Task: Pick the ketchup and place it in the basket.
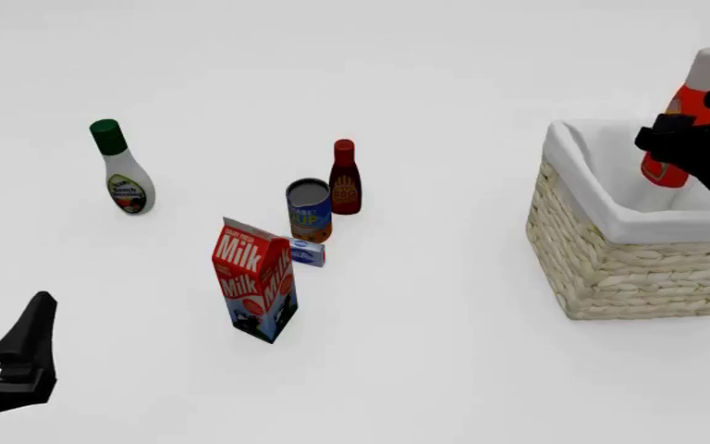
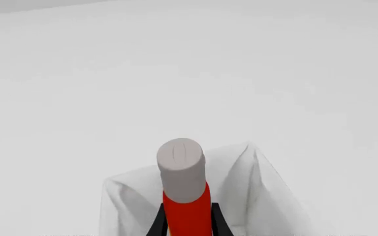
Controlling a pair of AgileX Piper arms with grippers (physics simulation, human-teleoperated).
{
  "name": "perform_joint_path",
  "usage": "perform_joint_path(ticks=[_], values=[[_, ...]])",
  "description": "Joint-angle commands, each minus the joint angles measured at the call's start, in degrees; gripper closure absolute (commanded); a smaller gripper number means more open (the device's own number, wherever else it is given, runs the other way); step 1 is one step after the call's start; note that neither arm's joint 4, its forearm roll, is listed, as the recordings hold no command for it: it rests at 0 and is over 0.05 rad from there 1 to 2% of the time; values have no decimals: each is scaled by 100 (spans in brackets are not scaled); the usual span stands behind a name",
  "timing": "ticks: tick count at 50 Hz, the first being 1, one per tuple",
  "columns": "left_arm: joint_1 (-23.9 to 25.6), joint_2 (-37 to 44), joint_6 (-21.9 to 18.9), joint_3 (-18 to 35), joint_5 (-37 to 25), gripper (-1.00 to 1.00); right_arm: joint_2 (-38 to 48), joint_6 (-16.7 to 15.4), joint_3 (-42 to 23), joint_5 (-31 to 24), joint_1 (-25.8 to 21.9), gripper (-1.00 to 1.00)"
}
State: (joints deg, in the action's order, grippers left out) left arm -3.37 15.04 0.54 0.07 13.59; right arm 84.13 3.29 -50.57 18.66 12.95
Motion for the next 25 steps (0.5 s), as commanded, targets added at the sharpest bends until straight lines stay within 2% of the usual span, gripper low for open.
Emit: perform_joint_path(ticks=[1, 9, 12, 25], values=[[-4, 84, -1, -1, 71, -100, 285, 86, -53, 147, 30, 100], [-20, 140, 21, -1, 118, -100, 409, 58, -142, 118, 2, 100], [-73, 467, 137, 2, 368, -100, 480, 51, -151, 150, -2, 100], [-68, 324, 123, -2, 255, -100, 826, 23, -195, 283, 61, 100]])
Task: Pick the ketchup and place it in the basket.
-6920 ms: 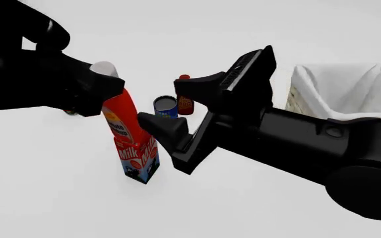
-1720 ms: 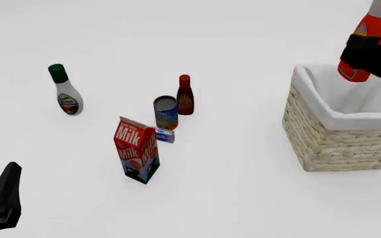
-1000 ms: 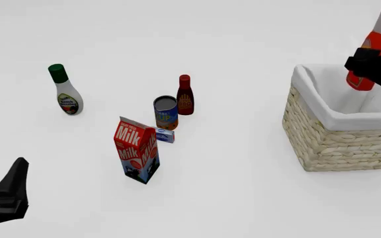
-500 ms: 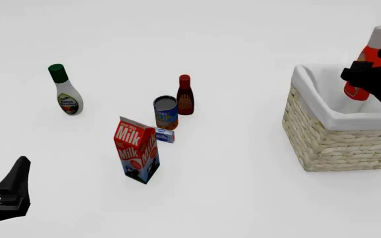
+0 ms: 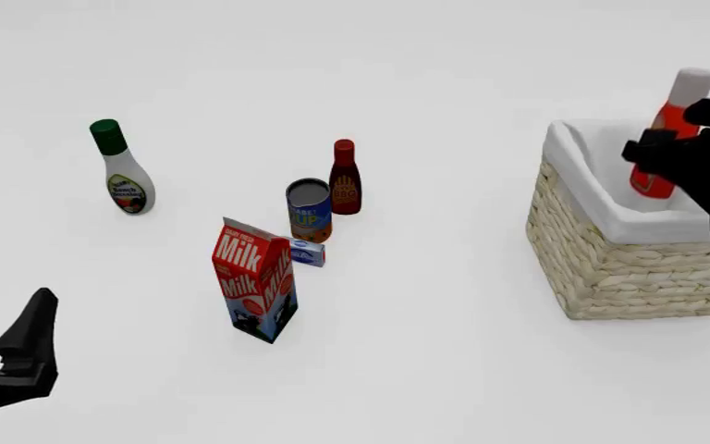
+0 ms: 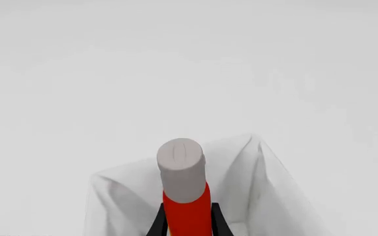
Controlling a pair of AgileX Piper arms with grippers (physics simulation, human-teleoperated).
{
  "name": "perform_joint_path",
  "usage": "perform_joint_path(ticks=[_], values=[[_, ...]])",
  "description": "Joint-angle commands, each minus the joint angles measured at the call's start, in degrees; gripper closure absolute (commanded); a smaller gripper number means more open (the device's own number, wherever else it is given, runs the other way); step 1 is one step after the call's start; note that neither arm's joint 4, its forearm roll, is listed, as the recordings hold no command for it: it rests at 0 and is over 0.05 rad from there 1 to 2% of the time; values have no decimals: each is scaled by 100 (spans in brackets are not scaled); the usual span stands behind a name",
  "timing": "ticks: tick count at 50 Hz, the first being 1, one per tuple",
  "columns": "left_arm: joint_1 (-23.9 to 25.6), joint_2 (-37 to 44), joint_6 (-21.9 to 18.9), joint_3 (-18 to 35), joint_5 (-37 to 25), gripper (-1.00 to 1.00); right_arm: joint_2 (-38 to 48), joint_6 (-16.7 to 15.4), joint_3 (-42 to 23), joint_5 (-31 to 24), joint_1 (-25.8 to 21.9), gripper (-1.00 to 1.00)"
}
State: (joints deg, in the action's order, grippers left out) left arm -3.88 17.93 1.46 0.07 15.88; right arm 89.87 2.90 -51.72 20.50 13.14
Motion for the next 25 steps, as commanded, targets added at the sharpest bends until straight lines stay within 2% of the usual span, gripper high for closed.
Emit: perform_joint_path(ticks=[1, 25], values=[[-18, 25, 33, -1, 16, -100, 283, 51, -94, 102, 59, 100], [-37, 223, 54, 0, 175, -100, 866, 16, -345, 218, 223, 100]])
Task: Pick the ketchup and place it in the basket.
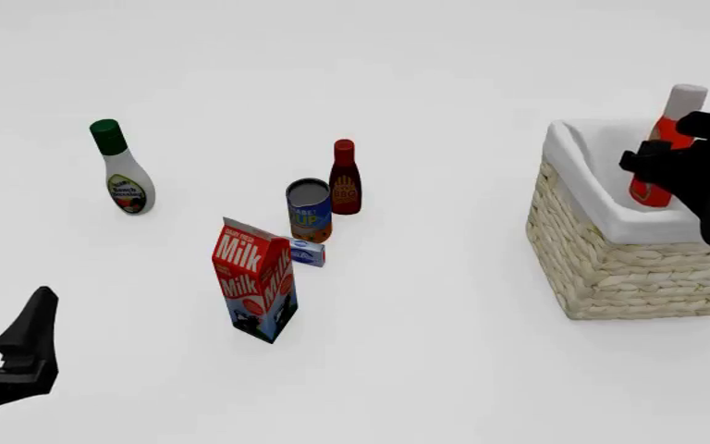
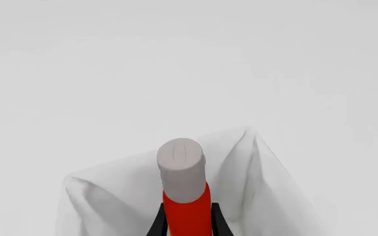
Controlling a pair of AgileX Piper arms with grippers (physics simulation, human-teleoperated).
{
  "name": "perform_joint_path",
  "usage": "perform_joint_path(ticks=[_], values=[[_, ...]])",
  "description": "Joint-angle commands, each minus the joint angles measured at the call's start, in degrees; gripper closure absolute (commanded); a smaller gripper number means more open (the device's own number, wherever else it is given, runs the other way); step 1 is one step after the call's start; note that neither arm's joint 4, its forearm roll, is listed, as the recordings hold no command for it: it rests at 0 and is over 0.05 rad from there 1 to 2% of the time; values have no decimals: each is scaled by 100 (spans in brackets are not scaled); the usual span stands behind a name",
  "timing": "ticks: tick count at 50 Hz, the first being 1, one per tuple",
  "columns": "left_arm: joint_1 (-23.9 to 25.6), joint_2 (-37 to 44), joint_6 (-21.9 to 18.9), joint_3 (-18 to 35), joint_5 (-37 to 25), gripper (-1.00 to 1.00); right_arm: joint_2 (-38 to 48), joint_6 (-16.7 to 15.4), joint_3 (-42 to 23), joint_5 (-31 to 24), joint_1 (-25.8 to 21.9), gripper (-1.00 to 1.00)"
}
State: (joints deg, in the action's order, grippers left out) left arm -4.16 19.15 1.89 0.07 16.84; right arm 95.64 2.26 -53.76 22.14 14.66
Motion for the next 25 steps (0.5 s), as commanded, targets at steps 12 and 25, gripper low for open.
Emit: perform_joint_path(ticks=[12, 25], values=[[-21, 239, 8, 0, 197, -100, 465, 60, -299, 23, 72, 100], [7, 216, 6, -2, 181, -100, 254, 79, -201, -5, 12, -100]])
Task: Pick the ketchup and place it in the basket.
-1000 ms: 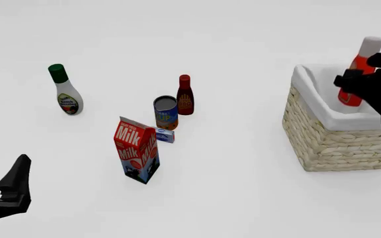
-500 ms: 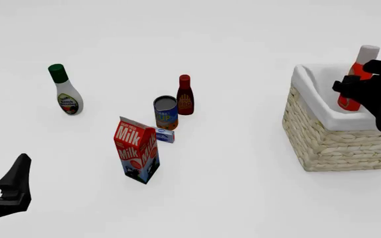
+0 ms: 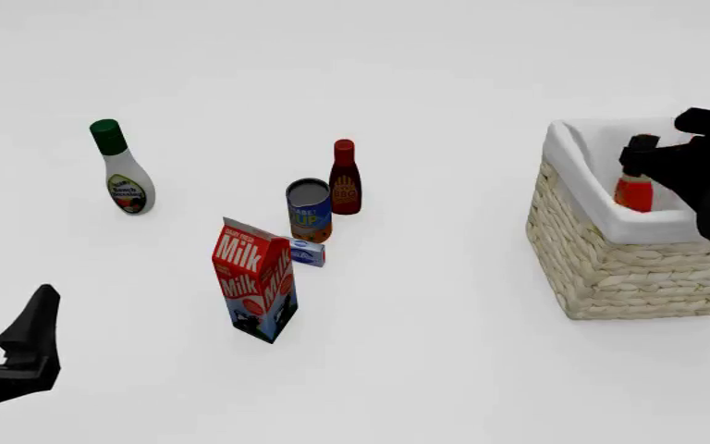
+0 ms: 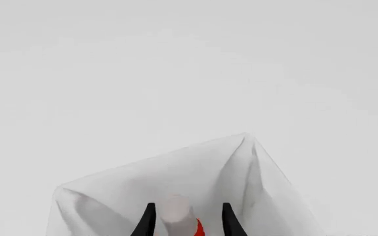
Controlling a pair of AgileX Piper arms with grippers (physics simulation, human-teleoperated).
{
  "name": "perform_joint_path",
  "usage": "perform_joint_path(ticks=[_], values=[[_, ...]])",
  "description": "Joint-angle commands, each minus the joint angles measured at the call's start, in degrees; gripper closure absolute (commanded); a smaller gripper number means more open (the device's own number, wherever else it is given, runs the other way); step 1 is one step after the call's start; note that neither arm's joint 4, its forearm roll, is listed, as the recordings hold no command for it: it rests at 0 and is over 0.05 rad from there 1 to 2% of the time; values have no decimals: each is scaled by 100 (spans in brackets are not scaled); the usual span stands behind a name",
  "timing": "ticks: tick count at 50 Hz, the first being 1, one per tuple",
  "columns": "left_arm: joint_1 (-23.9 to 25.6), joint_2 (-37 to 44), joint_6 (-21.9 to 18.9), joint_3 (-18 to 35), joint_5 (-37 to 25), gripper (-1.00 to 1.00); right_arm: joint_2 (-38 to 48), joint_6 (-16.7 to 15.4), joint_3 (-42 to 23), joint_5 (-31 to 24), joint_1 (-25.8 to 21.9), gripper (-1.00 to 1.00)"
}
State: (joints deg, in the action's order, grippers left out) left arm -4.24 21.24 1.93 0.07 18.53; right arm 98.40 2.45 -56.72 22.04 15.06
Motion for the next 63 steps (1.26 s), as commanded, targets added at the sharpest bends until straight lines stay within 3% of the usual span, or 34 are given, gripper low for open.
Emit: perform_joint_path(ticks=[1, 12, 39, 49, 51, 58, 63], values=[[15, 10, 2, -1, 13, -100, -36, 22, 99, -10, -24, -100], [37, -84, 19, -1, -52, -100, -626, 32, 263, -117, -52, -100], [55, -393, 105, 9, -284, -100, -2852, 20, 898, -748, -844, -100], [59, -571, 141, 9, -414, -100, -3727, -162, 1264, -961, -981, -100], [48, -619, 149, 9, -449, -100, -3979, -355, 1342, -999, -936, -100], [8, -731, 129, 3, -530, -100, -4813, -363, 1589, -1258, -1044, -100], [2, -767, 161, 4, -549, -100, -5532, -499, 2040, -1097, -1020, -100]])
